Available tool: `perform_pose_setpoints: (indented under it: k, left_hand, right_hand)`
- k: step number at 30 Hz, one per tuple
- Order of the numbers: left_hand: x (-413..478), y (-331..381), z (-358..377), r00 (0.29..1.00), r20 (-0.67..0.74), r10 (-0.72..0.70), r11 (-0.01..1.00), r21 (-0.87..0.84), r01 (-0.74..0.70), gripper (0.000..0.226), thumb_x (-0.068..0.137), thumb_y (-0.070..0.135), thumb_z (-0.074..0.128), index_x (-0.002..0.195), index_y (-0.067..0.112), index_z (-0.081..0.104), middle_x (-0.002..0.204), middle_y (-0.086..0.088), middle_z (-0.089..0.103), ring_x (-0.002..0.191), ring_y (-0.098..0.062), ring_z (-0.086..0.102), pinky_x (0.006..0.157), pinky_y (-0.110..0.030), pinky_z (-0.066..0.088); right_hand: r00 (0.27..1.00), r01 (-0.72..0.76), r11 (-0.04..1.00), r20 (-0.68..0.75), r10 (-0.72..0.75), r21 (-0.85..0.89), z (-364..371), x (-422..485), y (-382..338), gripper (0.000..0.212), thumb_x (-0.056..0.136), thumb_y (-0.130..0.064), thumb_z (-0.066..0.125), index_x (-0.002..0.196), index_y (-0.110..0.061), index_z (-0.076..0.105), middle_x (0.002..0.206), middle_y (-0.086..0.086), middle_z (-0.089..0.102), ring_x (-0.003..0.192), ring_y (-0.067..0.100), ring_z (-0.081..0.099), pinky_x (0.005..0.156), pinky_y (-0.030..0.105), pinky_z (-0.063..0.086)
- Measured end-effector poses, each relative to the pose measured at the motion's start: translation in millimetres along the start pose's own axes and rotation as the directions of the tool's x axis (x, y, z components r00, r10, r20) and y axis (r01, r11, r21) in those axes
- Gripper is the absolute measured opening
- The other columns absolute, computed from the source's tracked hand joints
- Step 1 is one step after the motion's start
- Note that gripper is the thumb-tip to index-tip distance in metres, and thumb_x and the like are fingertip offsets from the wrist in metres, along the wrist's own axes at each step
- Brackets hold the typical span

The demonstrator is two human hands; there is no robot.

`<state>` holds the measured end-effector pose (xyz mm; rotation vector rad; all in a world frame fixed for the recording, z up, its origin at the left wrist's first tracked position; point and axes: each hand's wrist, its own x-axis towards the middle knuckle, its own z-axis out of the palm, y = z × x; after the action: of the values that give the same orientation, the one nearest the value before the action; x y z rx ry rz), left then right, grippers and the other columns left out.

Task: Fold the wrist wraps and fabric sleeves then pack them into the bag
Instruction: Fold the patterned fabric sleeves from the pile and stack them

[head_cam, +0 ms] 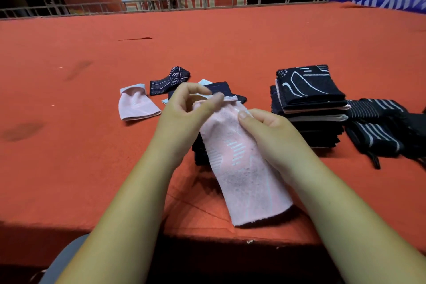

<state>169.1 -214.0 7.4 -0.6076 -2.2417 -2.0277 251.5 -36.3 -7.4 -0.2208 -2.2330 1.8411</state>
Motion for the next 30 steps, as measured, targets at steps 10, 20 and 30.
perform_pose_setpoints:
  k: [10, 20, 30]
  left_hand:
    - [-3, 9, 1, 0.987, 0.043, 0.152, 0.968, 0.196, -0.157, 0.014, 0.088, 0.027, 0.087, 0.1, 0.032, 0.08, 0.094, 0.013, 0.074, 0.084, -0.001, 0.068, 0.078, -0.025, 0.053]
    - [-1, 10, 7, 0.999, -0.051, -0.019, 0.984, 0.177, 0.028, 0.04, 0.103, 0.035, 0.066, 0.078, 0.005, 0.063, 0.067, 0.008, 0.054, 0.063, -0.012, 0.048, 0.064, -0.03, 0.038]
    - [-5, 18, 6, 0.991, 0.002, -0.136, 0.99, 0.025, 0.136, 0.038, 0.098, 0.059, 0.068, 0.087, 0.022, 0.068, 0.082, 0.01, 0.06, 0.078, -0.012, 0.054, 0.071, -0.032, 0.043]
  right_hand:
    - [0.985, 0.161, 0.982, 0.082, -0.153, -0.103, 1, -7, -10, 0.012, 0.101, -0.032, 0.069, 0.1, -0.028, 0.08, 0.094, 0.0, 0.079, 0.08, 0.01, 0.068, 0.075, 0.036, 0.054]
    - [0.974, 0.224, 0.94, 0.104, -0.203, -0.258, 4, -9, -13, 0.016, 0.097, -0.021, 0.063, 0.104, -0.013, 0.076, 0.098, 0.015, 0.072, 0.086, 0.032, 0.066, 0.077, 0.048, 0.057]
    - [0.99, 0.137, 0.986, -0.001, -0.138, -0.093, 0, -4, -9, 0.022, 0.101, -0.02, 0.065, 0.105, -0.032, 0.082, 0.096, -0.01, 0.08, 0.085, 0.007, 0.072, 0.083, 0.035, 0.056]
